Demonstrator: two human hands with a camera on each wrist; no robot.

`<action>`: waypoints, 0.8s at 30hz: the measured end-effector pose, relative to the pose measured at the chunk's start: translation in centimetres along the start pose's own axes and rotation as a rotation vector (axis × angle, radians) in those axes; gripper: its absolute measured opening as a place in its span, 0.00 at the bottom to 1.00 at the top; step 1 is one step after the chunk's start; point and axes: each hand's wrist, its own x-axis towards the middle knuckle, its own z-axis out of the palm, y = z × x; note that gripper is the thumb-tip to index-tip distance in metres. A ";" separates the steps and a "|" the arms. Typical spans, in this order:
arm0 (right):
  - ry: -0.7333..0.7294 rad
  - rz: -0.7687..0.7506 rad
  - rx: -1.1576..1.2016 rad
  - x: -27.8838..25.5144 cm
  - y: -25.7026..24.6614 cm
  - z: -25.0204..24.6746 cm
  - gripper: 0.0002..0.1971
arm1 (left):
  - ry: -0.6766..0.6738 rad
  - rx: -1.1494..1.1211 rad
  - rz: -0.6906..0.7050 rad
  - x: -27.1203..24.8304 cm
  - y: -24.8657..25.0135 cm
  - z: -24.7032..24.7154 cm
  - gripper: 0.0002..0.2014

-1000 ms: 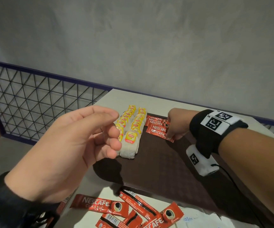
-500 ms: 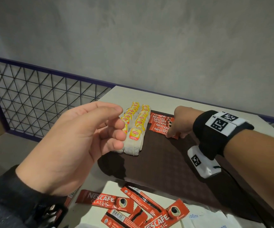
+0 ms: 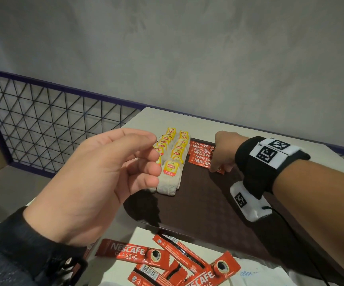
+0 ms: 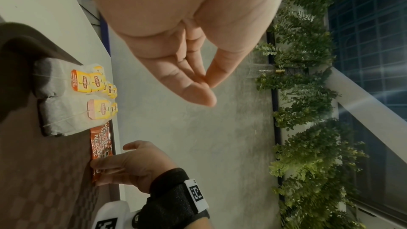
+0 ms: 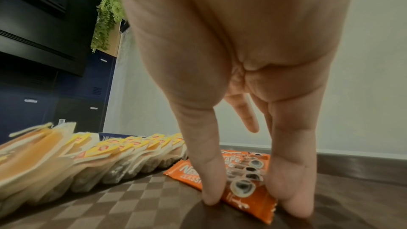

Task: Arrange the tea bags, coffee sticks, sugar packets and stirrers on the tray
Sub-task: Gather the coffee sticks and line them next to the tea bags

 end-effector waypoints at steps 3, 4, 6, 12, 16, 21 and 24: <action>-0.002 0.004 0.016 0.3 -0.1 -0.1 0.30 | -0.005 0.003 0.002 0.1 -0.1 0.0 0.03; -0.001 0.003 0.025 0.4 -0.1 -0.1 0.30 | -0.005 0.005 0.003 0.1 -0.1 -0.1 0.03; 0.005 -0.005 0.036 0.5 -0.2 0.0 0.32 | -0.005 0.008 0.006 0.2 -0.1 -0.1 0.03; 0.022 -0.007 0.057 0.5 -0.2 0.0 0.32 | 0.001 0.012 0.020 0.4 -0.2 -0.4 0.03; 0.032 -0.006 0.077 1.0 -0.1 0.3 0.35 | 0.004 0.018 0.026 0.5 -0.2 -0.6 0.04; 0.049 -0.024 0.099 1.5 0.4 0.6 0.36 | 0.019 0.024 0.037 0.4 0.0 -0.6 0.03; 0.115 -0.065 0.015 0.8 1.1 -0.5 0.32 | 0.064 0.026 0.043 0.6 0.2 -0.8 0.03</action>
